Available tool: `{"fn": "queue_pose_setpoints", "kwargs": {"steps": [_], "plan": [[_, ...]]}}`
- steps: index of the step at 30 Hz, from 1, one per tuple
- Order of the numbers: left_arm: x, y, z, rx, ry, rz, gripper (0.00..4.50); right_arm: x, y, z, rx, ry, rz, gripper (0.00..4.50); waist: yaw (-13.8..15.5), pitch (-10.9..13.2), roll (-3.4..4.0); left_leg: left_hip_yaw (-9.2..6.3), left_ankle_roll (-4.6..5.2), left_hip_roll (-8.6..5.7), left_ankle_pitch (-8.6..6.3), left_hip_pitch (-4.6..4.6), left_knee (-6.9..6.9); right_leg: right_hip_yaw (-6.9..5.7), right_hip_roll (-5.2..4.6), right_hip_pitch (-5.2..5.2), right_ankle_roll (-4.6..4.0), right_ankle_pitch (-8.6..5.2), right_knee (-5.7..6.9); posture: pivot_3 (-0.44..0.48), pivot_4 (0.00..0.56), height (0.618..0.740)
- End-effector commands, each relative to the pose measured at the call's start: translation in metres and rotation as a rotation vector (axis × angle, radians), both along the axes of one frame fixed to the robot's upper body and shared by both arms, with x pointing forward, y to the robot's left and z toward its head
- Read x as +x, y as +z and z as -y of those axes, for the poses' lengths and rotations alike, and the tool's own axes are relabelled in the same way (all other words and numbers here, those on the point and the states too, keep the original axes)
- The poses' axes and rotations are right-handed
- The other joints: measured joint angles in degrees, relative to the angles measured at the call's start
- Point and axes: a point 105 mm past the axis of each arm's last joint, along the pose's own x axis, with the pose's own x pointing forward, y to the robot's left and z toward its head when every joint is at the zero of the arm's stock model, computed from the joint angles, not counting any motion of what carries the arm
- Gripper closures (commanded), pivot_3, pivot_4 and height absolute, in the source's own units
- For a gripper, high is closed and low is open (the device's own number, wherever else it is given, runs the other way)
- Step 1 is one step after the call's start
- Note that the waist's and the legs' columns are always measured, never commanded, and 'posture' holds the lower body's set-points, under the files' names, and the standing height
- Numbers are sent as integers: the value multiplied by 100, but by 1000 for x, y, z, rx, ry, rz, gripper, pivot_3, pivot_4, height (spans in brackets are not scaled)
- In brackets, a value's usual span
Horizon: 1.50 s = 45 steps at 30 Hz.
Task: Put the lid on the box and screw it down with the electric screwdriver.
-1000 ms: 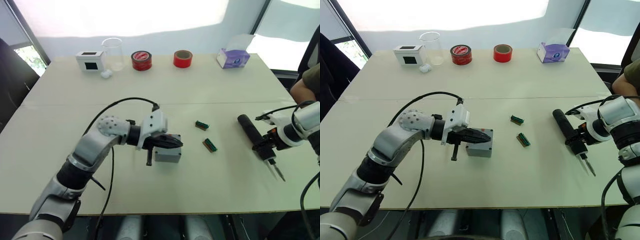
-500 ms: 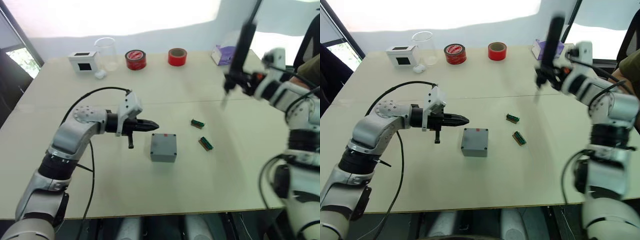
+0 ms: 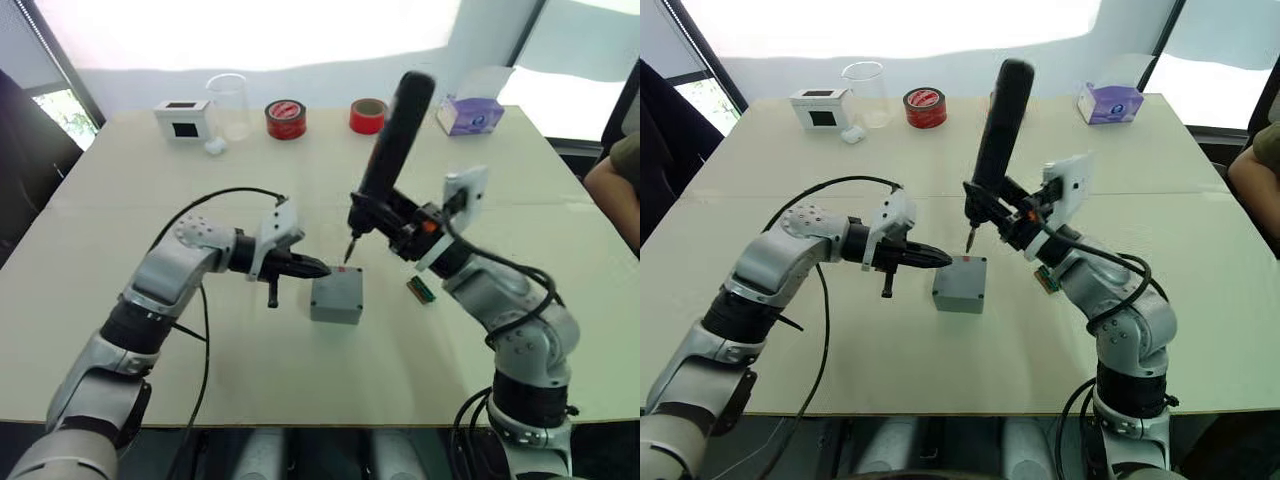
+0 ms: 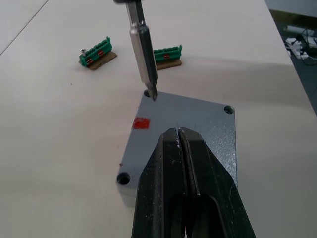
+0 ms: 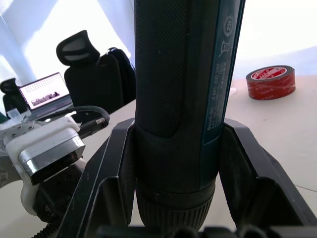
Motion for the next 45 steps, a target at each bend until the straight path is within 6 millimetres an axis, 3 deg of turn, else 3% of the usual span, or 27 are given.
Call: {"fn": "queue_pose_setpoints", "kwargs": {"steps": [1,13,29,33,45], "plan": [[-2,-5,6,17,-19,31,4500,-11,15,-3,-19,0,118,2766,1,0,0,0,1,0,0,4,0,0,0,2,0,0,-3,0,150,740],[7,-48,4,167,5,73,4500,-6,-8,4,-135,-37,120,2766,17,-1,-2,0,2,1,-1,28,0,-1,0,25,0,-1,-8,0,150,740],[0,-46,7,142,-9,51,4500,1,-58,1,-244,-45,-28,2766,12,-38,-39,0,5,5,-3,78,-5,-1,0,70,-5,-6,-11,0,150,740],[-1,-49,7,147,-11,46,4500,6,-77,-2,-272,-66,-99,2766,10,-60,-59,-1,16,5,-13,134,-18,-1,-1,126,-8,-21,-22,0,150,740],[-1,-50,6,147,-6,43,4500,2,-95,-4,-294,-68,-131,2766,16,-155,-92,-8,18,7,-15,140,-24,-6,-4,131,-13,-28,-24,0,150,740]]}}
